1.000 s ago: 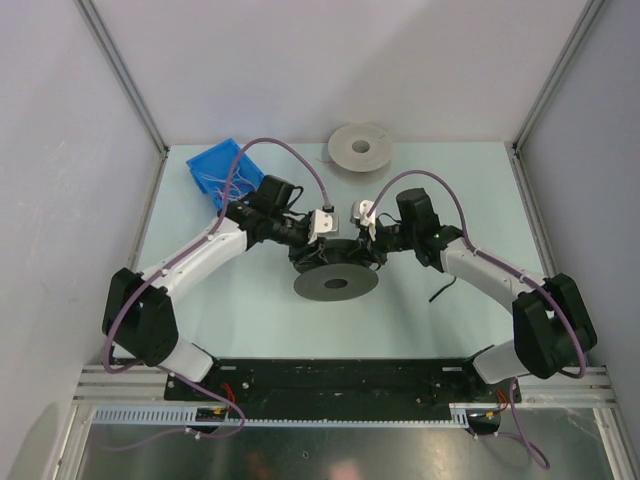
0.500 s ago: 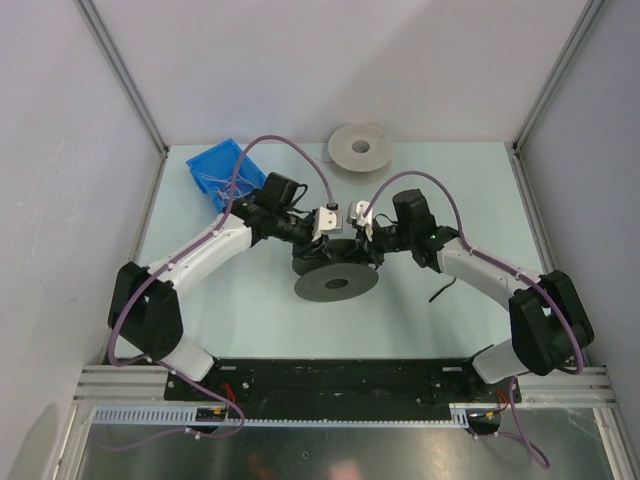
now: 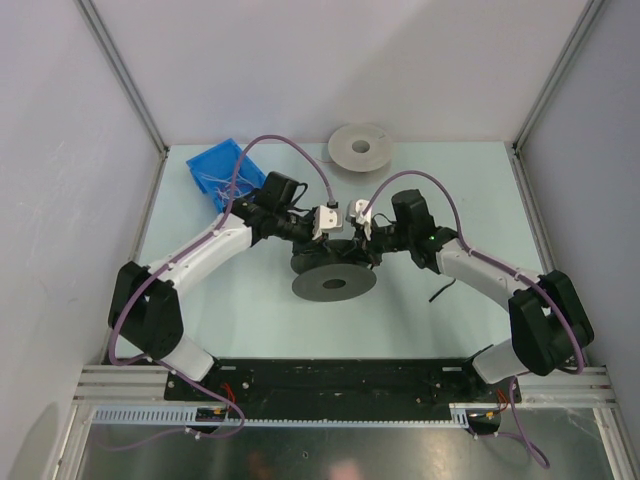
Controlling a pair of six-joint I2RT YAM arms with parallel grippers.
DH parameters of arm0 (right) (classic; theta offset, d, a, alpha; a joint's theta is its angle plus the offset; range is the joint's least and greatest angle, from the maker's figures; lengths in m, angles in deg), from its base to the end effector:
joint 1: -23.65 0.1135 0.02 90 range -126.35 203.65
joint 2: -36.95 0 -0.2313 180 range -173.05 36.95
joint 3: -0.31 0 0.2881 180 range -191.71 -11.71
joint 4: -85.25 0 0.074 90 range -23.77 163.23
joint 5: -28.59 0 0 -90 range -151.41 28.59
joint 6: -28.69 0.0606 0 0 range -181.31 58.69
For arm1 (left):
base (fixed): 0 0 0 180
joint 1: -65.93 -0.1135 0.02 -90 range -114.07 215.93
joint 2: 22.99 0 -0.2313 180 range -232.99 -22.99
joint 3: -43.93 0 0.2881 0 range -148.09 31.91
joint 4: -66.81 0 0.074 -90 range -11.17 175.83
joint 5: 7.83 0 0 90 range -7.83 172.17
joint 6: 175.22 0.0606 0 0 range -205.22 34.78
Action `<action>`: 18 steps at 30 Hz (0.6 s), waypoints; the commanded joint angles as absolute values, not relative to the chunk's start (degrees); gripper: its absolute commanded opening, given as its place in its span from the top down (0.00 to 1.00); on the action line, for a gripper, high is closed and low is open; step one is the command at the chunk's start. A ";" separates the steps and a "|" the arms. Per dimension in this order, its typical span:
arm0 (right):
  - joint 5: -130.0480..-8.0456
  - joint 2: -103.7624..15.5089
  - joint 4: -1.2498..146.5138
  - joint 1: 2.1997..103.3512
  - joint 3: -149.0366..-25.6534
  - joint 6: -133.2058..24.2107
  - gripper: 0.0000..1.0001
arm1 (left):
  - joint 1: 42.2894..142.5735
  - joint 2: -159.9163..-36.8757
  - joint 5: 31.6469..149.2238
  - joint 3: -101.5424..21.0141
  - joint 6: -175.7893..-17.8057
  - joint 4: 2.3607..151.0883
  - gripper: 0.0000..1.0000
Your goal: Wrap the cables
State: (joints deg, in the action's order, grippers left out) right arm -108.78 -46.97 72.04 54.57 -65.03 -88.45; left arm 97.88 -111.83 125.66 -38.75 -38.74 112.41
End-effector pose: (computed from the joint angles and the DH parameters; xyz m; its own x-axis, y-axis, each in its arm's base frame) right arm 0.2914 0.2265 0.1911 0.0013 -0.3593 -0.9332 -0.9933 0.1076 -0.0428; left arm 0.2959 -0.2337 0.2212 0.0816 0.5691 -0.8182 0.9965 -0.0327 0.0766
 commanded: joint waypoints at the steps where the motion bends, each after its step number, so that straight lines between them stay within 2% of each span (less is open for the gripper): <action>1: -106.11 -45.70 75.25 54.05 -65.05 -86.98 0.94 | 98.71 -110.87 127.10 -40.02 -38.58 112.49 1.00; 5: -105.10 -42.14 73.94 52.16 -65.05 -85.66 0.75 | 98.66 -109.37 125.28 -40.04 -39.79 112.41 1.00; 11: -103.09 -34.39 71.52 47.28 -65.03 -83.47 0.27 | 98.59 -105.13 122.13 -39.94 -40.67 112.38 1.00; 15: -99.35 -31.38 71.97 44.19 -65.05 -82.81 0.08 | 98.59 -102.02 120.54 -41.44 -41.64 112.45 1.00; 18: -96.00 -30.82 74.03 41.20 -65.06 -81.67 0.02 | 98.34 -100.14 119.26 -44.00 -43.01 112.54 1.00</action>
State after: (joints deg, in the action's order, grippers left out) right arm -101.72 -31.88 71.01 43.99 -64.53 -83.35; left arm 98.40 -105.25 119.69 -38.83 -41.06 114.01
